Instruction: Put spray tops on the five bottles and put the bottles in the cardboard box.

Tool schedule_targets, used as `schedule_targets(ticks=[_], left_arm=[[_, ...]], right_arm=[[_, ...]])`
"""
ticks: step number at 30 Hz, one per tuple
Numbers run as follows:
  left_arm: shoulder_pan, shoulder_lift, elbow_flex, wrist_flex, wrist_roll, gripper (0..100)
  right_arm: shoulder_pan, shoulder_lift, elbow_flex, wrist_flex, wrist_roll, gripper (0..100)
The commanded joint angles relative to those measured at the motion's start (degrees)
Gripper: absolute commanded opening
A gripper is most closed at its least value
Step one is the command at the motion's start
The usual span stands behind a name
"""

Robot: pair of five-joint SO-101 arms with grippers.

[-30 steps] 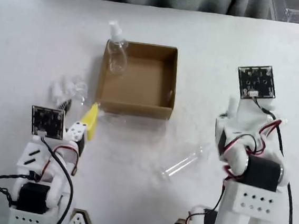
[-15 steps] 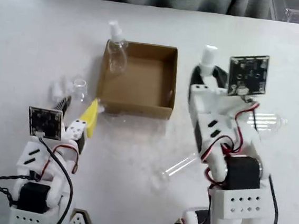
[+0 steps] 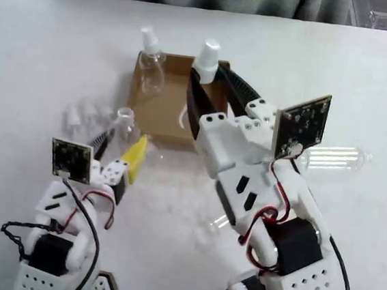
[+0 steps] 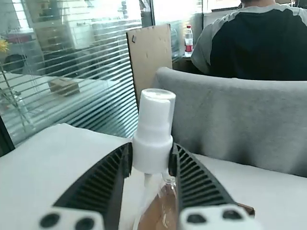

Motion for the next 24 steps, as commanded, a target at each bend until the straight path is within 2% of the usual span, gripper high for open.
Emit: schedule_targets(ticks=[1,12,24], left_arm=[[1.9,-0.7,-0.6,0.1,-1.0,2],[2.0,-0.7,-0.2,-0.1,-1.0,2],[1.6,-0.7,-0.1,-0.2,-1.0,2]], right_arm=[[-1.5,0.0,-0.6,-5.2,-0.9,1.6],[-1.8,10.9,-1.0,-19.9,-1.0,1.6],[-9.5,12.1,-1.1,-20.2,-1.0,1.6]])
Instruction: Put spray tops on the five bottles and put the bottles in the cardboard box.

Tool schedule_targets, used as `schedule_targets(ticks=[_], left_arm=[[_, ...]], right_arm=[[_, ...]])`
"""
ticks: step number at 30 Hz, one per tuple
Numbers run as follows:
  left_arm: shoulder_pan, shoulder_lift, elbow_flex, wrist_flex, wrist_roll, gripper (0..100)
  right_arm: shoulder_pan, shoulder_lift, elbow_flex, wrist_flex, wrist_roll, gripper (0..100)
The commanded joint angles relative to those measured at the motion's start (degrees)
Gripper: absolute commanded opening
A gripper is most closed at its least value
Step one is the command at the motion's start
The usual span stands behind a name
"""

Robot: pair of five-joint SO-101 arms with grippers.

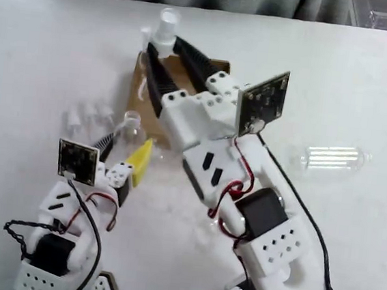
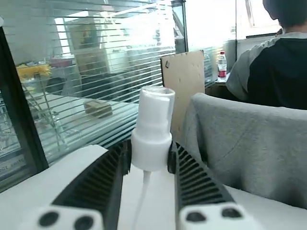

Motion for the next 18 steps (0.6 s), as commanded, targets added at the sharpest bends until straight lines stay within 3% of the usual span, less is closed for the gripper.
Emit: schedule_targets(ticks=[1,18], left_arm=[[0.3,-0.7,-0.6,-0.1,-0.6,2],[0.0,-0.7,1.7,-3.2,-0.7,2]], right_arm=[[-1.3,0.0,-1.0,-1.0,-0.2,1.6],[-1.4,0.1,-0.5,4.3,-0.6,1.6]])
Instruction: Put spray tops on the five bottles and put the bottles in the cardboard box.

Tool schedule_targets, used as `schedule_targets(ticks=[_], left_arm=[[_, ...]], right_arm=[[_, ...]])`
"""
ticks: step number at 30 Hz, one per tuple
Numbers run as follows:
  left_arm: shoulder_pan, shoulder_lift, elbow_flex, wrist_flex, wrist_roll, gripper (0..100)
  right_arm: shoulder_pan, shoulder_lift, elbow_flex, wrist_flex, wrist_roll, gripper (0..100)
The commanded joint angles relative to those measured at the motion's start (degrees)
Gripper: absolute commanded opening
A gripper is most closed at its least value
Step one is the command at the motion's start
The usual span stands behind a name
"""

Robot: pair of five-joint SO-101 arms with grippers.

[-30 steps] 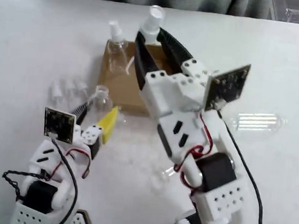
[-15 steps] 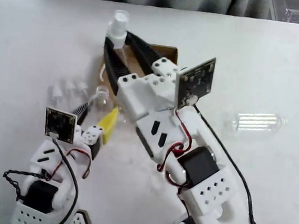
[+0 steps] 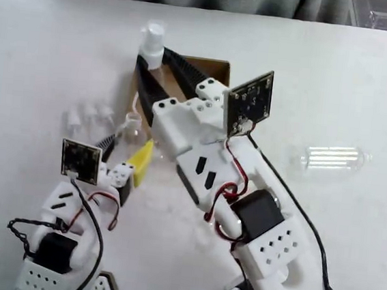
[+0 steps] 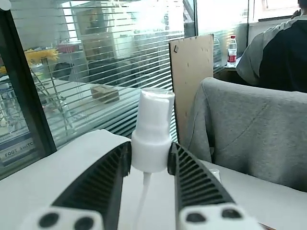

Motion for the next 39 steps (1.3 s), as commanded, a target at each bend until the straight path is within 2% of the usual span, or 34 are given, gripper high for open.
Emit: schedule_targets(ticks=[1,12,19,39], left_arm=[[0.1,-0.7,-0.6,-1.5,-0.7,2],[0.1,-0.7,-0.6,-1.5,-0.7,2],[0.1,-0.7,-0.6,-1.5,-0.7,2],[0.1,-0.7,-0.7,-1.5,-0.7,2]], right_arm=[[-0.4,0.2,-0.5,0.2,-0.6,1.6],[-0.5,0.2,0.8,0.1,-0.6,1.6],[-3.0,0.2,2.0,0.2,-0.6,1.6],[-2.8,0.3,9.9,-0.3,-0.3,1.6]])
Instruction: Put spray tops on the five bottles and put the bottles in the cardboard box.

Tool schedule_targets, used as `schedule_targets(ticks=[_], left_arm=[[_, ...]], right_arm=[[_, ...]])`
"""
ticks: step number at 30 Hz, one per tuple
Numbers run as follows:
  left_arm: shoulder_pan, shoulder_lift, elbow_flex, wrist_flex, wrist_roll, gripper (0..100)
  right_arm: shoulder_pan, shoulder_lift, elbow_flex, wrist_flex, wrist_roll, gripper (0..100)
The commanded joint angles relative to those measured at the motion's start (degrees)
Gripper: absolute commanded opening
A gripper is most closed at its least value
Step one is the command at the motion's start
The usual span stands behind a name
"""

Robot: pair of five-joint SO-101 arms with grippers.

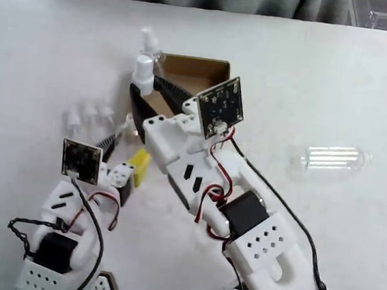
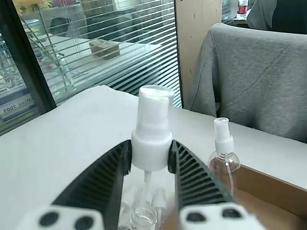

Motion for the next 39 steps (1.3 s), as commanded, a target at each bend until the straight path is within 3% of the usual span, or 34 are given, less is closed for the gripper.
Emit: schedule_targets(ticks=[1,31,39], left_arm=[[0.0,-0.7,-0.8,-1.5,-0.7,2],[0.0,-0.7,-0.8,-1.4,-0.7,2],[0.0,-0.7,-0.7,-1.4,-0.7,2]], right_arm=[[-0.6,0.0,0.5,-0.3,-0.2,1.6],[-4.0,0.0,6.3,0.2,0.0,2.2],[-4.0,0.0,3.9,8.9,0.0,23.1]])
